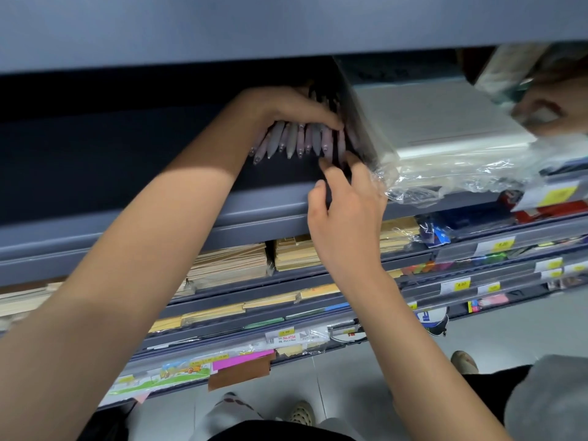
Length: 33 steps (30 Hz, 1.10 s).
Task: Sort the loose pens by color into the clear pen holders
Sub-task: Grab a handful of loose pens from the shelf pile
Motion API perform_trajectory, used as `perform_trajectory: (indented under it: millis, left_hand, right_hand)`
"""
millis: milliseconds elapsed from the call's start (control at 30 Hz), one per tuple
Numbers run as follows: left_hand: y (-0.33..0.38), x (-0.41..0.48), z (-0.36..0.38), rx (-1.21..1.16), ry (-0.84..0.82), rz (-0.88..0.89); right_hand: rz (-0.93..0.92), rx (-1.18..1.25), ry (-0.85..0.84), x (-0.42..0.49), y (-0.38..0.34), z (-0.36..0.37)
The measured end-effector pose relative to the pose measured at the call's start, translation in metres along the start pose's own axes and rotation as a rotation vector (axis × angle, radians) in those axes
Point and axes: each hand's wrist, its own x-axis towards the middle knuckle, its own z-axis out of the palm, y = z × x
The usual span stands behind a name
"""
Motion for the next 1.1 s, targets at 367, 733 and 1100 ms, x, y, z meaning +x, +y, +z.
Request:
perform_trajectory:
  millis: [367,733,1100]
  left_hand:
    - [0.026,-0.014,0.015,0.038,0.027,-0.084]
    - [-0.009,-0.024,0.000,0.081,0.158,-0.131]
    - [-0.024,-0.045,-0.024,0.183,-0.006,-0.397]
  right_hand:
    - [-0.050,0.192,0.117,-0.007,0.013,-0.003]
    - [-0.044,0.075,0.045,-0.003,0.002,-0.008]
    - [0.040,-0.302,-0.108,0.058,-0.020,0.013]
